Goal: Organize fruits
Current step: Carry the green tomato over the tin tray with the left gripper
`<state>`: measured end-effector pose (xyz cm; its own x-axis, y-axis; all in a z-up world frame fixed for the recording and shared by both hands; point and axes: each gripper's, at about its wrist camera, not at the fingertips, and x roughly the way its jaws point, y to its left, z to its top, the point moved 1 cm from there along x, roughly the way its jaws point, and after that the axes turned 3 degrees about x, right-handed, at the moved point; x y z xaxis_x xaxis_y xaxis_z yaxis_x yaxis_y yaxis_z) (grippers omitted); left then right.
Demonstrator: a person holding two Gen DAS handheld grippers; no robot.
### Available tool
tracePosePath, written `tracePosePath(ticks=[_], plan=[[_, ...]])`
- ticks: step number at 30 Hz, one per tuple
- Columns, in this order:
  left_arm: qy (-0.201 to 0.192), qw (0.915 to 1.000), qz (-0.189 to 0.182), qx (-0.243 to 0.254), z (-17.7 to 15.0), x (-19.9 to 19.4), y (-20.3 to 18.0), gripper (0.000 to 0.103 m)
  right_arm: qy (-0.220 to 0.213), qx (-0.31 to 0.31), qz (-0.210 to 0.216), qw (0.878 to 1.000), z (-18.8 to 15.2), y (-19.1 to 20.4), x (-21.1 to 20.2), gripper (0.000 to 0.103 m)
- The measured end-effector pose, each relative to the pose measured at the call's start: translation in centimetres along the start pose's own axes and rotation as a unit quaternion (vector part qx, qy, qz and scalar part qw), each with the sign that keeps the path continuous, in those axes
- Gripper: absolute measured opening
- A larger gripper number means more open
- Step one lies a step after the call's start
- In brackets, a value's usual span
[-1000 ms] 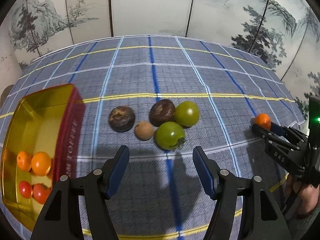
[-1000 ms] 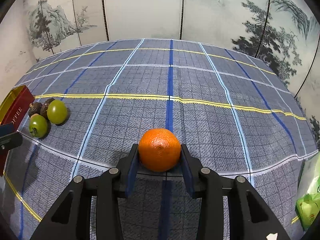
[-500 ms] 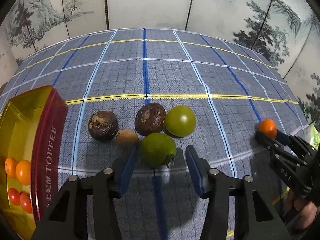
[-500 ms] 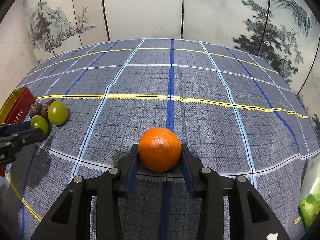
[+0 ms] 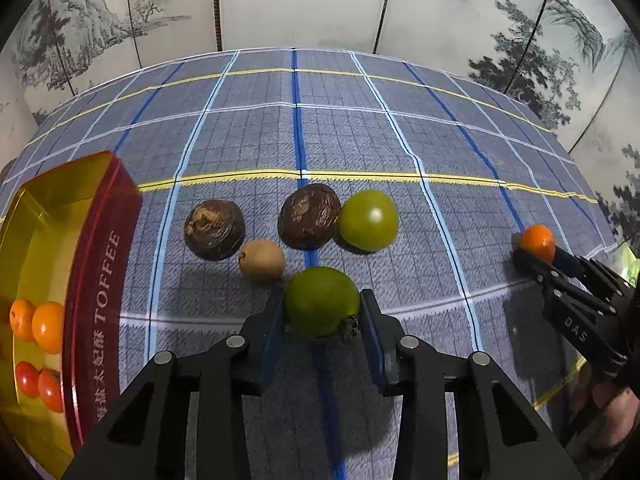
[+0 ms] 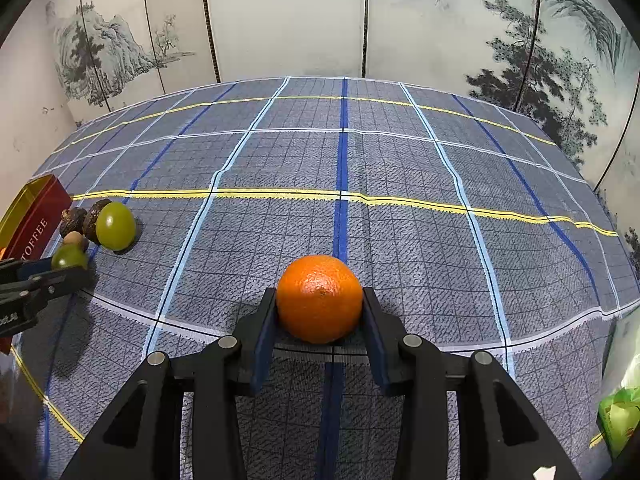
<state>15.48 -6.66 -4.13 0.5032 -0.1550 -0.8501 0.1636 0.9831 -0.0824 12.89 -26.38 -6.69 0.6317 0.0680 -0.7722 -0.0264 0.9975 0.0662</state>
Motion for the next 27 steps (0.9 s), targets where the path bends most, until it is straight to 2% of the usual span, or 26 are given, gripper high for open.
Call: tracePosePath(ticks=[12,27], plan=[[-0.021,0.9996,0.018,0.009,-1.2,-3.7,1.2,0.038,0.0,-0.003,-0.005,1.0,0.0,0.1,0.0,0.037],[-0.061,0.9963,0.06,-0.006,-2.7,-9.0,5.9,0.038,0.0,-0.004,-0.006,1.0,0.0,0.2,0.0,0.037]])
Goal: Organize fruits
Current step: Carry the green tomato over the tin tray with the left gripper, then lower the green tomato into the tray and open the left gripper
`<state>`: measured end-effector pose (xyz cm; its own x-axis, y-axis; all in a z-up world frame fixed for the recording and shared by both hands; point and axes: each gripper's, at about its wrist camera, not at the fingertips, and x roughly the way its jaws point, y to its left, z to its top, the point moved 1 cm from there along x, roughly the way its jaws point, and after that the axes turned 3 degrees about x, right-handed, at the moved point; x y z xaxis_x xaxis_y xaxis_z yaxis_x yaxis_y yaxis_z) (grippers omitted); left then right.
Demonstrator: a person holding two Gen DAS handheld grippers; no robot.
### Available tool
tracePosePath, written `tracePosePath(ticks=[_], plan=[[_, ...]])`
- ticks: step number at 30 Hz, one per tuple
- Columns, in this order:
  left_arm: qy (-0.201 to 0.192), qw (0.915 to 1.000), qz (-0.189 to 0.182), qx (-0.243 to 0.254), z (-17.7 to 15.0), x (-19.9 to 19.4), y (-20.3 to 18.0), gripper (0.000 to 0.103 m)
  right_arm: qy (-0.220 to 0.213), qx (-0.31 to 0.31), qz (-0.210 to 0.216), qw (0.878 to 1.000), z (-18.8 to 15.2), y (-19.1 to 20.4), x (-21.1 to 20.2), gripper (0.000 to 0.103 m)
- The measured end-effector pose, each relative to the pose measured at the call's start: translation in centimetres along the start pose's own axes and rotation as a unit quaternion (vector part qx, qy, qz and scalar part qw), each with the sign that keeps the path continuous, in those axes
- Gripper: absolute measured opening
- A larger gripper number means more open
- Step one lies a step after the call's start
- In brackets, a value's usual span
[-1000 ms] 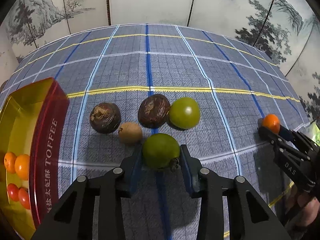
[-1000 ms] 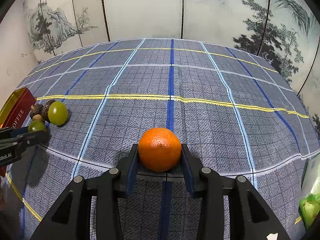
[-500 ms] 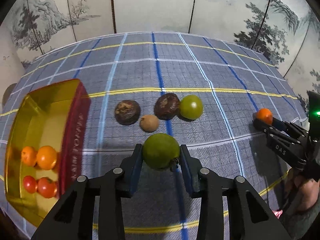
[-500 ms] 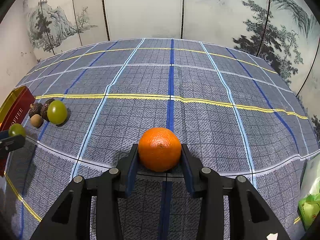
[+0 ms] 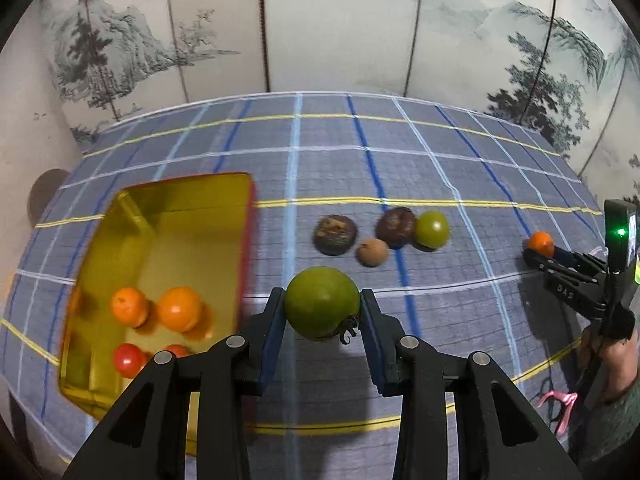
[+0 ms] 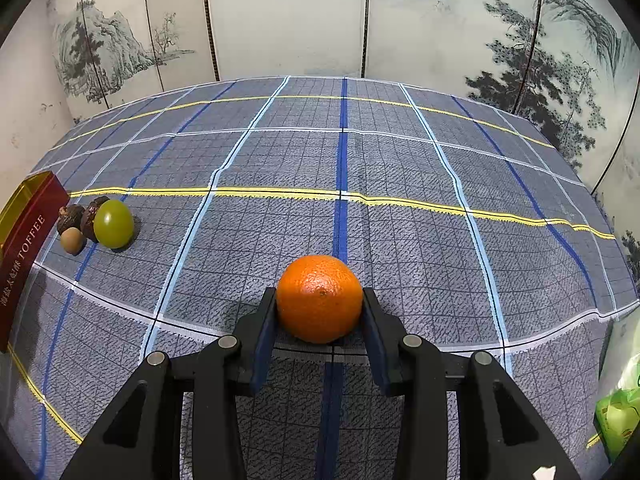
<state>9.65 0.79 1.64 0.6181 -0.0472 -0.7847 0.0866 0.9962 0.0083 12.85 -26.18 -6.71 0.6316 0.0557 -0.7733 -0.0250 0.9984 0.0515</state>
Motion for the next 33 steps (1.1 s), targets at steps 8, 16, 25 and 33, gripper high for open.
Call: tracePosePath(ticks=[8,16,25,33], plan=[[-0.009,0.9988,0.02,-0.044,-0.8,-1.6,5.6,0.038,0.0,0.0,0.0,1.0,0.0,0.0,0.0,0.037],[-0.004,0.9936,0.049,-0.101,-1.7,-2.4,12.4,0.038,0.0,-0.001,-0.001,1.0,0.0,0.0,0.0,0.037],[0.023,0.9883,0.076,-0.13,-3.2,-1.2,17.3,0.038,0.0,-0.001,-0.002,1.0,0.0,0.0,0.0,0.037],[0.04,0.9871,0.083,-0.131,-4.1,0.4,18.0,0.038,0.0,-0.001,-0.002,1.0,0.0,0.1,0.0,0.037]])
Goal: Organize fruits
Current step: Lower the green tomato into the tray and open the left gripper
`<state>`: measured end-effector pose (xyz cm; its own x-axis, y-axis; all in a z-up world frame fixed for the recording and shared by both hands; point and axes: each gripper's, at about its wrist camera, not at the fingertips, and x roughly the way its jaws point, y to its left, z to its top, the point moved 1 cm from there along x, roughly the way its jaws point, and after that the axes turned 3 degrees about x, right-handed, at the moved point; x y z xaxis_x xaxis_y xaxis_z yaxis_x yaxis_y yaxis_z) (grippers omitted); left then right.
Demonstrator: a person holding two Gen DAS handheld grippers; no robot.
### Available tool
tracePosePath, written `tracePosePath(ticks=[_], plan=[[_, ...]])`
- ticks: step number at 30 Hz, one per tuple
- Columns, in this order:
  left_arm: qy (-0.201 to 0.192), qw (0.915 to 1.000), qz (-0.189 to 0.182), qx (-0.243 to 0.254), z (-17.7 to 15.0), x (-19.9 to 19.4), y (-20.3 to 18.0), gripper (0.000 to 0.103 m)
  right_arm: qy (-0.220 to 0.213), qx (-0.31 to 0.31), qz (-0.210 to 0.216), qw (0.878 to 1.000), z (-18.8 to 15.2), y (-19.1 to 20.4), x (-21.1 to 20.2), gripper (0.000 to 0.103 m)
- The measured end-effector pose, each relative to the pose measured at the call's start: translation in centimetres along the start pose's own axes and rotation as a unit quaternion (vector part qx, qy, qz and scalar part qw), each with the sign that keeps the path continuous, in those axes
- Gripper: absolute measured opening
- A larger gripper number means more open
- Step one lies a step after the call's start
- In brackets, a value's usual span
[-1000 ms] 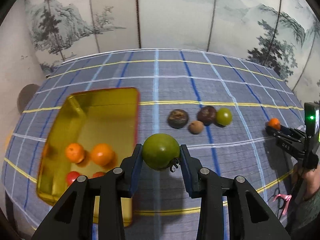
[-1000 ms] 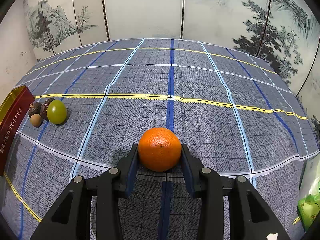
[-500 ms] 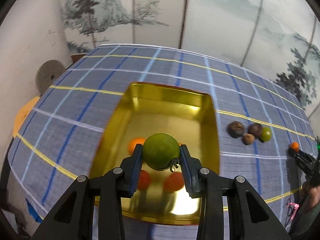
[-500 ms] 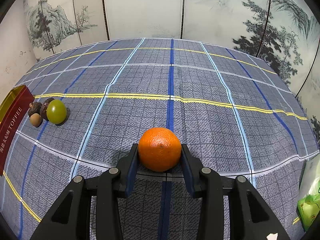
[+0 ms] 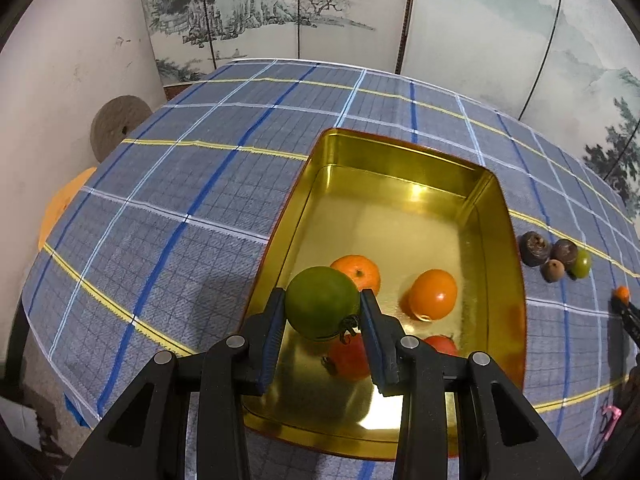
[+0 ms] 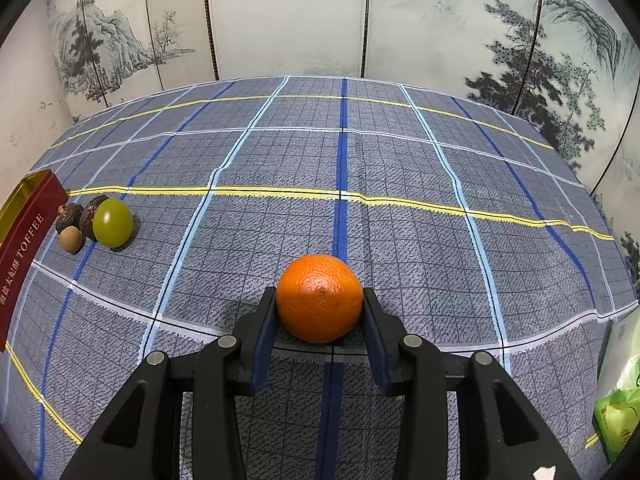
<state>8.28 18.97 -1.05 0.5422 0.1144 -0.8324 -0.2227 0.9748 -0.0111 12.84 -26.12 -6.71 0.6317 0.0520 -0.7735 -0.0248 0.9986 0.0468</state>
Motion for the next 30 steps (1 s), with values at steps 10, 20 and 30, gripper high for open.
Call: tracePosePath(ticks=[10,20,30], plan=[[0.008,0.9998,0.012,0.017,0.0,1.3,-0.5,0.038,0.0,0.0,0.0,1.0,0.0,-0.1,0.0,0.037],[0.018,0.9993,0.02,0.025,-0.4,2.2,-0.6,0.038,0.0,-0.001,-0.001,1.0,0.0,-0.1,-0.1,0.037],[0.023,0.999,0.026,0.03,-0.7,2.5,-0.6,0.039,-0.001,-0.003,-0.004,1.0,0.1,-0.2,-0.2,0.037]])
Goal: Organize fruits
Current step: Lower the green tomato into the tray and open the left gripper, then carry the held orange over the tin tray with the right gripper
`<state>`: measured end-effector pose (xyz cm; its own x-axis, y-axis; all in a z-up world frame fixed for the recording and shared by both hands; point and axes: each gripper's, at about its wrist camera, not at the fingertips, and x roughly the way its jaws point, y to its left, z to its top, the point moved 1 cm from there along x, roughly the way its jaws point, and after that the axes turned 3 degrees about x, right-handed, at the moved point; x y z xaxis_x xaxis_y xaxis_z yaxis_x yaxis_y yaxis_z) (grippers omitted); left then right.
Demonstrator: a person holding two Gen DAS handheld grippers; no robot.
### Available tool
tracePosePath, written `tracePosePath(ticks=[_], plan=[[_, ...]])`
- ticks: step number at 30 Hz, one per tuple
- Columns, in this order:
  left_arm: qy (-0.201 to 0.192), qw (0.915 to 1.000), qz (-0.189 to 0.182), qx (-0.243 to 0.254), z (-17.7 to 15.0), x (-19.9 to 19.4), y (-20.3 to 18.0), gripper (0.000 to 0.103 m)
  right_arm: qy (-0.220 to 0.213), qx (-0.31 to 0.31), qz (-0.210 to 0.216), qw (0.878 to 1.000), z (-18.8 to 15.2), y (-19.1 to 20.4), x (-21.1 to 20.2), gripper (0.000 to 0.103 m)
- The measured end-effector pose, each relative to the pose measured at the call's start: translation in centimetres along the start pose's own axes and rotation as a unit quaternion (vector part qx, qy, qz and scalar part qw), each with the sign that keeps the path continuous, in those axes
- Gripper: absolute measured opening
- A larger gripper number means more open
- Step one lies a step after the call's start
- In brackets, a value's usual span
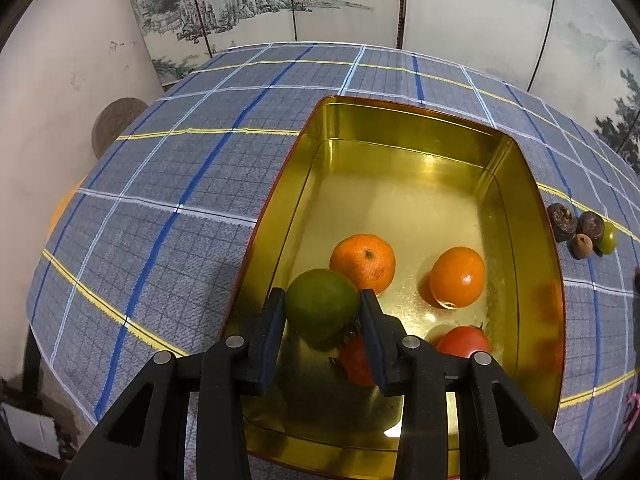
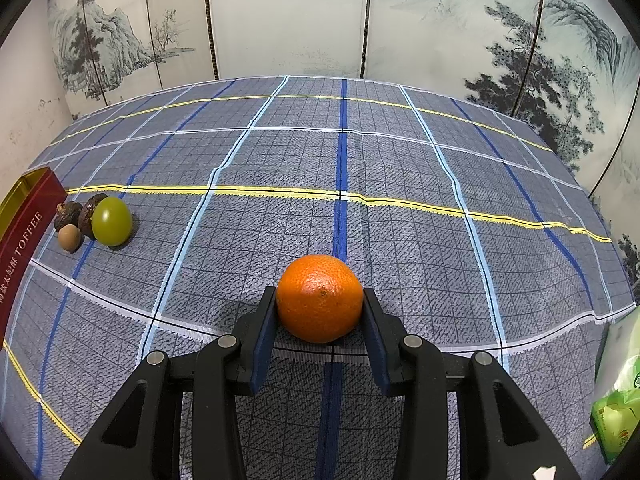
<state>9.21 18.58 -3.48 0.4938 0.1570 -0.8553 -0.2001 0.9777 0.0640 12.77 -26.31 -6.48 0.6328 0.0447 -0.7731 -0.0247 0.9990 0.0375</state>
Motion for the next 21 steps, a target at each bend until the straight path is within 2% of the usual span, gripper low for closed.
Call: tracePosePath(ticks=[12,17,21], plan=[[-0.004,1.0,-0.002,0.005,-0.2,-0.3,-0.2,0.041,0.0,0.001,0.001,1.0,-0.1,0.0,0.0,0.038],[-0.012,0.9999,-0.009,0.009,-0.3,-0.8,-0.4,0.049,0.0,0.0,0.0,1.0,0.0,0.0,0.0,0.037],[-0.018,0.9997,-0.015,0.008,-0.3,-1.3,-0.5,0.052,-0.001,-0.001,-0.002,1.0,0.0,0.1,0.0,0.037]])
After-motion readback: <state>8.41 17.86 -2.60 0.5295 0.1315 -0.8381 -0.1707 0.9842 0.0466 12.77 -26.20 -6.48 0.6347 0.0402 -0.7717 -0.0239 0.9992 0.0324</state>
